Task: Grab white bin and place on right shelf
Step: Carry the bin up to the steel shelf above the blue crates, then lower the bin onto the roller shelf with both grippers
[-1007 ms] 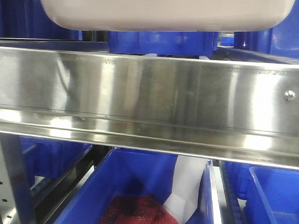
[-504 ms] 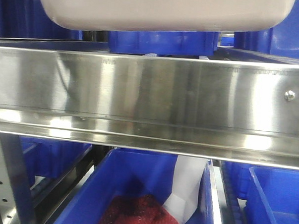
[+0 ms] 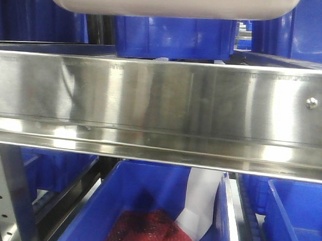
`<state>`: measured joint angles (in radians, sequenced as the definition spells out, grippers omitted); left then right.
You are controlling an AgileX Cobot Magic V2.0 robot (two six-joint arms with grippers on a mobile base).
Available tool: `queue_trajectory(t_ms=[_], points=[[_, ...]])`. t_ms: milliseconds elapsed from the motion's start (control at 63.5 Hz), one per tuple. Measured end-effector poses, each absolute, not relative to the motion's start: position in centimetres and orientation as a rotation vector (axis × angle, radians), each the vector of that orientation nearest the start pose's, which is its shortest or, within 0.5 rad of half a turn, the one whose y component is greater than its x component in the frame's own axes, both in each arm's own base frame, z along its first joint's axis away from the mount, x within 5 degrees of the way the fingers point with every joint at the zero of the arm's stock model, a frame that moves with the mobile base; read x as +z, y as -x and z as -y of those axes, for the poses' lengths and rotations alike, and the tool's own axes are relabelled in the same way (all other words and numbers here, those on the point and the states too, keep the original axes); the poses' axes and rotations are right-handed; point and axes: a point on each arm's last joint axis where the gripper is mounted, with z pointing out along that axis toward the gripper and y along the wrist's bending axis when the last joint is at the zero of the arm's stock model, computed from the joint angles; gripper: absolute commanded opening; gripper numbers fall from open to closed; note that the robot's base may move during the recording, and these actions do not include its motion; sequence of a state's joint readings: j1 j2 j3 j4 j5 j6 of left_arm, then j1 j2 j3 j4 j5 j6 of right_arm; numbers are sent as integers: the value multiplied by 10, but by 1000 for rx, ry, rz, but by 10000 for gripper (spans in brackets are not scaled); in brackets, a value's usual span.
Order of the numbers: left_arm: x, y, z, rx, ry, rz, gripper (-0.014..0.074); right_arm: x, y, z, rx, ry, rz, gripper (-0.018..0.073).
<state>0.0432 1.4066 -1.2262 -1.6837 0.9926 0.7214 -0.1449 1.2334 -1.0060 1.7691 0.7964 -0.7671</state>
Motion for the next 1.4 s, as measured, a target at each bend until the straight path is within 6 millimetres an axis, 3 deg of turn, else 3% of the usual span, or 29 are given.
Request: queue_trajectory(t_ms=[378,519,582,693,771,850,1196,1401], points=[[377,-323,61,-1446,104,-1861,-120,351,-302,-29,1339,-415,-1775,86],[375,-324,61,-1423,83,-1876,14,344,-307,-29,1325,-394,-1792,331],[372,-324,61,-1403,65,-1891,152,344,-308,-29,1320,-380,-1794,487],[366,-325,62,-1353,-9,-1928,370,345,-307,-33,1318,-313,-1798,631],[364,-324,64,-1331,-53,-1949,478,347,-305,-37,1323,-238,-1794,631],[361,-323,65,-1321,-75,-1965,524,347,-305,-38,1308,-194,-1792,631],[356,-317,71,-1249,-240,-2062,526,333,-304,-40,1033,29,-1937,631],[370,-315,70,-1102,-423,-2103,526,345,-308,-36,867,138,-1960,631]])
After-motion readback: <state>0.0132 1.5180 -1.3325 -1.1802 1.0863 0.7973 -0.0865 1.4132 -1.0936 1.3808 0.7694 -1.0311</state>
